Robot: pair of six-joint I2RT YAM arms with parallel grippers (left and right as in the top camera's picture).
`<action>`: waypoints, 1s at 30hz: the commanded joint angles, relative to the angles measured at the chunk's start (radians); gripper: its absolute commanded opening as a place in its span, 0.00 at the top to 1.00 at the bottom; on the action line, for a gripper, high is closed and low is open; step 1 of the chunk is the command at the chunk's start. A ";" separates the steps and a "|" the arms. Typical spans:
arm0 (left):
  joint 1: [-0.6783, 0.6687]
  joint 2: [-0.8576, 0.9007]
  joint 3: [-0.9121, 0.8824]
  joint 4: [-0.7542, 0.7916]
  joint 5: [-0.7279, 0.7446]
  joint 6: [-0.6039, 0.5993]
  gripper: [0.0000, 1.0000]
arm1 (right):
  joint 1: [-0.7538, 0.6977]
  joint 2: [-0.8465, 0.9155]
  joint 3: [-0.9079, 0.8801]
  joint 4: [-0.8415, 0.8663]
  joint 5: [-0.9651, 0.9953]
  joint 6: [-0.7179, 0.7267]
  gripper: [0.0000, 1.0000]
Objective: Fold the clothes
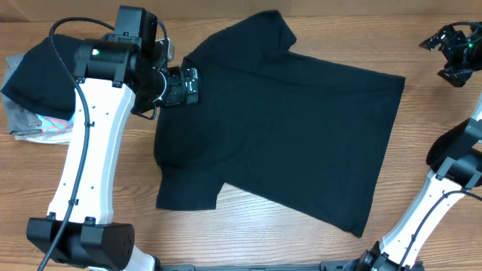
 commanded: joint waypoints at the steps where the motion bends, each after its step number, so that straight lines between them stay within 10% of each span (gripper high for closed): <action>1: 0.000 0.010 -0.002 0.001 0.009 -0.002 0.00 | -0.001 -0.040 0.016 0.014 -0.004 0.001 0.00; 11: 0.000 0.010 -0.002 0.001 0.009 -0.003 0.00 | -0.006 -0.040 0.016 -0.130 -0.236 0.003 0.07; 12: 0.000 0.009 -0.002 0.001 0.009 -0.002 0.00 | -0.007 -0.040 0.016 -0.161 -0.240 -0.001 0.25; 14: 0.000 0.010 -0.002 0.001 0.009 -0.002 0.00 | -0.005 -0.040 0.016 -0.267 -0.230 -0.006 0.96; 30: 0.000 0.009 -0.002 0.001 0.009 -0.002 0.00 | 0.251 -0.168 -0.129 -0.375 0.196 0.009 0.96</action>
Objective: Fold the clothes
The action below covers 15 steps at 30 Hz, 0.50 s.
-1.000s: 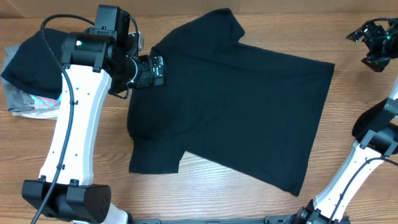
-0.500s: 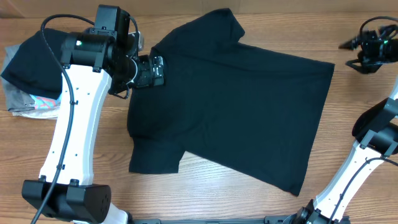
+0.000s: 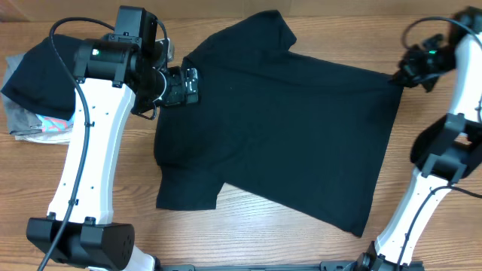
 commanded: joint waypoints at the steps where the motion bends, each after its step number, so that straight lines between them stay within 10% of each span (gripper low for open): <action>1: 0.000 0.010 -0.002 0.001 0.009 -0.002 0.00 | 0.082 -0.119 -0.084 -0.001 0.214 0.039 0.96; 15: 0.000 0.009 -0.002 0.001 0.009 -0.003 0.00 | 0.103 -0.131 -0.626 0.175 0.357 0.087 0.96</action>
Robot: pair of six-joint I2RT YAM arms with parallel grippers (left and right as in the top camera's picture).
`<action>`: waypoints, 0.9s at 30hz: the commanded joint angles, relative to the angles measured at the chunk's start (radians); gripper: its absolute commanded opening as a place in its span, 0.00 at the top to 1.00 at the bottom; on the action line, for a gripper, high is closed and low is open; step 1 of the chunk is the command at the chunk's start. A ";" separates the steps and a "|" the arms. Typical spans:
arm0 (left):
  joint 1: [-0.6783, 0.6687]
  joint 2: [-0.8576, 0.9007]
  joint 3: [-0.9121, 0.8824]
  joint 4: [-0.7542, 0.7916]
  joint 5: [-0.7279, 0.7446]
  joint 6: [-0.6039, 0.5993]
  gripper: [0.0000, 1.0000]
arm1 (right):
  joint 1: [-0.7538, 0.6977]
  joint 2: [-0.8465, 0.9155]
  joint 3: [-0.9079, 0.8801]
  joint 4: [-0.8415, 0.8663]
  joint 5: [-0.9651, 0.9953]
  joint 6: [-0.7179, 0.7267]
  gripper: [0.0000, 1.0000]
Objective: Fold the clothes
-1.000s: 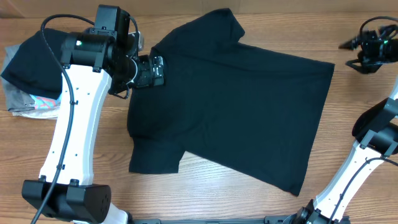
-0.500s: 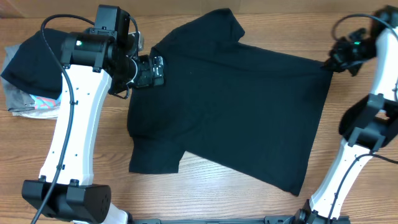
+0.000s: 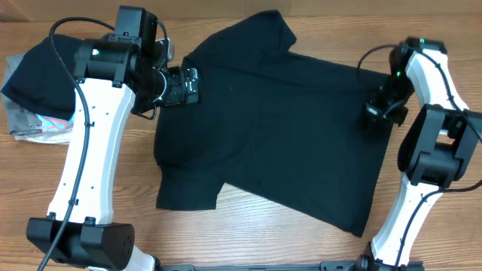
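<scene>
A black T-shirt [image 3: 286,128] lies spread flat on the wooden table, one sleeve toward the back and the other toward the front left. My left gripper [image 3: 188,85] rests at the shirt's left edge near the collar. Dark against the cloth, its jaws cannot be made out. My right gripper [image 3: 376,117] is low over the shirt's right edge, near the far right corner. It is also black on black, so its state is unclear.
At the far left a pile of other clothes sits on the table: a black garment [image 3: 34,75] on top of a grey and coloured one [image 3: 30,124]. Both white arms stand along the left and right sides of the table.
My right gripper has moved from just off the shirt's far right corner to a spot lower and further in, over the shirt's right edge. The left arm and the shirt have not moved.
At first my right gripper was raised at the far right corner of the table, away from the shirt. Then it was at the shirt's far right corner, and now it is over the right edge. My left gripper stayed at the collar side throughout.
</scene>
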 commanded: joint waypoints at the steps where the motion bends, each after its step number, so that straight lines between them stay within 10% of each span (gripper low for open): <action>1: 0.000 0.010 -0.002 0.001 0.009 -0.002 0.00 | -0.010 -0.007 -0.071 0.056 0.089 0.014 0.96; 27: 0.000 0.009 -0.002 0.001 0.009 -0.002 0.00 | -0.129 -0.007 -0.237 0.516 0.199 -0.002 0.96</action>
